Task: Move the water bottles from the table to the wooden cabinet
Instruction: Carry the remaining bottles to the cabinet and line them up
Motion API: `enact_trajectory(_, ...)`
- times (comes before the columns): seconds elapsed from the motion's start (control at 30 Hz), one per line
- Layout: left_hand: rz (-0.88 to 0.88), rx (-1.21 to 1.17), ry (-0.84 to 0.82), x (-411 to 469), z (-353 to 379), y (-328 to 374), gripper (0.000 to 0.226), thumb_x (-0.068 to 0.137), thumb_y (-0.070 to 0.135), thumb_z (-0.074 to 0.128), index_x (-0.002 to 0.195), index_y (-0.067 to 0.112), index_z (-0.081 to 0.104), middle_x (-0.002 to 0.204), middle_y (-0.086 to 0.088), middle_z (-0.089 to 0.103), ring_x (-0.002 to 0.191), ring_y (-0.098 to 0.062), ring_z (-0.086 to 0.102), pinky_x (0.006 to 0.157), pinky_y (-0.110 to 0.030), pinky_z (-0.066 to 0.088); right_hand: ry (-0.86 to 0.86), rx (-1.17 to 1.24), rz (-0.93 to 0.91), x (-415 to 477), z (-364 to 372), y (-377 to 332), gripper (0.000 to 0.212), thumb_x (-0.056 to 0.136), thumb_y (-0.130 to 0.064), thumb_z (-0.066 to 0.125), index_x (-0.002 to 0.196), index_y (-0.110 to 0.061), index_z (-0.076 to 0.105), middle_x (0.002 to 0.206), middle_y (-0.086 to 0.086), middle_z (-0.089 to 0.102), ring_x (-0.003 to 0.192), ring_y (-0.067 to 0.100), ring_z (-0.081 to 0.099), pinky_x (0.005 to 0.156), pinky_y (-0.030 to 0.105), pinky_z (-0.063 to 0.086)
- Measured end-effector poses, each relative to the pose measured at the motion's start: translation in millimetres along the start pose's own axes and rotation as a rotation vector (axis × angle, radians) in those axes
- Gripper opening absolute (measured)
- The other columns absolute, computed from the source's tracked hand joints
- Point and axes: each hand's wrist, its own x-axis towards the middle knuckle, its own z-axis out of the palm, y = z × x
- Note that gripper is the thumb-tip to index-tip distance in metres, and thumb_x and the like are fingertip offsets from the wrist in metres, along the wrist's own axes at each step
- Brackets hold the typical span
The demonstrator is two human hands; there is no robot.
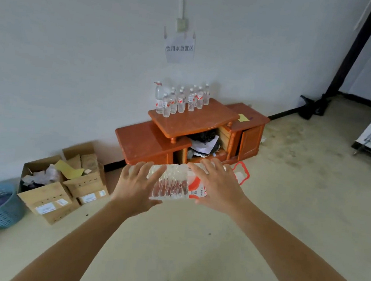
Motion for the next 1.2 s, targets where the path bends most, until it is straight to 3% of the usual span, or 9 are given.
enact_trajectory(0.13, 0.052, -0.021, -0.050, 100.9, 38.6, -50.3, 0.109, 0.058, 0.084, 0.072, 0.146, 0.031, 0.036, 0.134, -0.007, 0.058, 0.120, -0.032, 0.057, 0.096, -0.055, 0.048, -0.025, -0.007, 0.043, 92.1, 17.8, 34.6, 0.112, 0.062, -0.071, 0.080, 0.150, -0.033, 0.021, 0.144, 0.006, 0.047, 0.132, 0.033, 0.046, 0.098, 0.054, 0.048)
enact_trajectory(0.27, 0.132, -0.053, -0.045, 201.0, 58.8, -76.8, 0.110, 0.057, 0.082, 0.074, 0.148, 0.031, 0.038, 0.137, -0.007, 0.055, 0.123, -0.032, 0.055, 0.100, -0.057, 0.045, -0.041, -0.018, 0.141, 157.6, 23.0, 80.9, 0.116, 0.055, -0.075, 0.082, 0.148, -0.032, 0.028, 0.136, 0.006, 0.054, 0.122, 0.032, 0.054, 0.088, 0.051, 0.053)
enact_trajectory(0.5, 0.256, -0.086, -0.012, 380.7, 114.0, -69.7, 0.103, 0.061, 0.081, 0.071, 0.144, 0.029, 0.038, 0.134, -0.007, 0.057, 0.121, -0.031, 0.056, 0.098, -0.056, 0.046, -0.076, -0.020, 0.229, 258.3, 76.5, 201.2, 0.115, 0.056, -0.075, 0.082, 0.149, -0.030, 0.031, 0.140, 0.009, 0.054, 0.126, 0.034, 0.054, 0.091, 0.054, 0.054)
enact_trajectory(0.77, 0.154, -0.052, -0.123, 559.0, 167.2, -41.3, 0.108, 0.062, 0.080, 0.071, 0.148, 0.034, 0.026, 0.143, -0.004, 0.051, 0.131, -0.029, 0.050, 0.105, -0.054, 0.041, -0.136, 0.061, 0.154, 385.7, 135.6, 357.9, 0.109, 0.067, -0.074, 0.077, 0.153, -0.036, 0.022, 0.154, 0.005, 0.041, 0.140, 0.031, 0.040, 0.105, 0.054, 0.043)
enact_trajectory(0.93, 0.047, -0.070, -0.134, 645.4, 183.5, -60.8, 0.101, 0.070, 0.090, 0.035, 0.154, 0.036, 0.019, 0.155, -0.003, 0.038, 0.143, -0.028, 0.036, 0.116, -0.053, 0.028, -0.132, 0.081, 0.049, 484.4, 149.5, 423.5, 0.108, 0.069, -0.070, 0.079, 0.152, -0.038, 0.018, 0.153, 0.002, 0.041, 0.140, 0.031, 0.040, 0.108, 0.055, 0.042)
enact_trajectory(1.03, -0.026, -0.080, -0.164, 689.4, 209.9, -87.7, 0.100, 0.076, 0.082, 0.053, 0.154, 0.039, 0.009, 0.160, -0.002, 0.029, 0.147, -0.028, 0.027, 0.119, -0.051, 0.021, -0.164, 0.083, -0.017, 550.4, 170.7, 440.2, 0.107, 0.069, -0.069, 0.079, 0.151, -0.037, 0.019, 0.150, 0.003, 0.043, 0.136, 0.031, 0.043, 0.104, 0.054, 0.045)
enact_trajectory(1.2, -0.085, -0.109, -0.245, 737.1, 266.3, -131.6, 0.104, 0.078, 0.080, 0.056, 0.156, 0.039, 0.002, 0.163, -0.001, 0.022, 0.150, -0.026, 0.020, 0.122, -0.051, 0.015, -0.227, 0.051, -0.084, 637.3, 207.6, 448.9, 0.107, 0.073, -0.070, 0.076, 0.154, -0.036, 0.014, 0.155, 0.004, 0.037, 0.141, 0.032, 0.037, 0.109, 0.054, 0.040)
